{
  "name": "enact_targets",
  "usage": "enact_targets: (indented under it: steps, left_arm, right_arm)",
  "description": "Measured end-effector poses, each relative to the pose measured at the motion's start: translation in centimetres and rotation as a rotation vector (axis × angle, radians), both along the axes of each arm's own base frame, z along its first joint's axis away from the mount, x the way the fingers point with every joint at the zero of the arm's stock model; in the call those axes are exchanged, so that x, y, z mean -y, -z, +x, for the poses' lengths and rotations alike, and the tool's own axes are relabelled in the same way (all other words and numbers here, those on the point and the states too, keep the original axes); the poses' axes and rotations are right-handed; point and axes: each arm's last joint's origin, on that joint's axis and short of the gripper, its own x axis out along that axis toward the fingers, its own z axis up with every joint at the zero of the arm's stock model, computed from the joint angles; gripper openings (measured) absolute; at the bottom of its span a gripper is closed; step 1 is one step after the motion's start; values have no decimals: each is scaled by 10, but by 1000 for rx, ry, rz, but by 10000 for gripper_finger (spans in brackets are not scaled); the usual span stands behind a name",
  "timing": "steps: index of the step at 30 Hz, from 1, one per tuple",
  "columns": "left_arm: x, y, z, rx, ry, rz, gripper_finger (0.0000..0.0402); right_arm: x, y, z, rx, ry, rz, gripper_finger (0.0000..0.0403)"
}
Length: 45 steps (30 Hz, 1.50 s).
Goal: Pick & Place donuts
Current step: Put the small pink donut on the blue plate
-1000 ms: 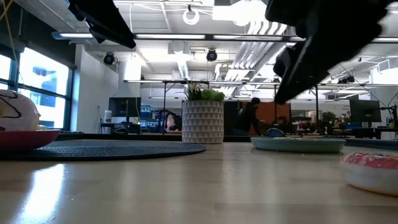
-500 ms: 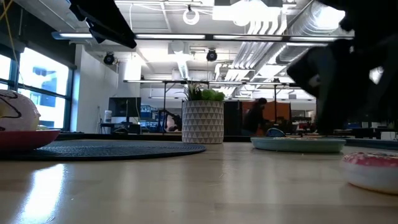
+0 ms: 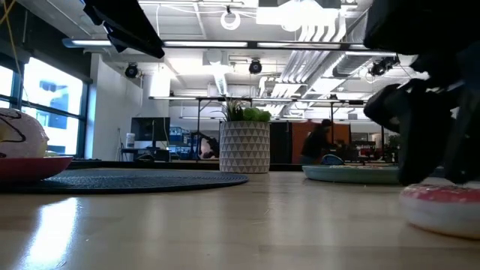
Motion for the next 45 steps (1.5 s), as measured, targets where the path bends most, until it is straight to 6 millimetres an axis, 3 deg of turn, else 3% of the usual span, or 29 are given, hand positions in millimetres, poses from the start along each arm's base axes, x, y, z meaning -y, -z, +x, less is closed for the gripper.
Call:
enact_targets:
  steps: [8,20,28,32,39,45]
  left_arm:
    - [0,0,0,4,0,-2,117]
    - [0,0,0,4,0,-2,117]
    - [0,0,0,1,2,-2,117]
    - [0,0,0,1,-3,3,117]
    - [0,0,0,1,-3,4,117]
    - [0,0,0,1,-4,5,117]
  right_arm:
    - [4,10,-3,30,6,17,163]
    - [1,6,3,91,-48,70,138]
    - [-4,30,9,73,-62,99,138]
    - [-5,31,10,79,-87,85,128]
    - [1,22,12,74,-123,121,18]
    - [21,-10,6,59,-73,91,29]
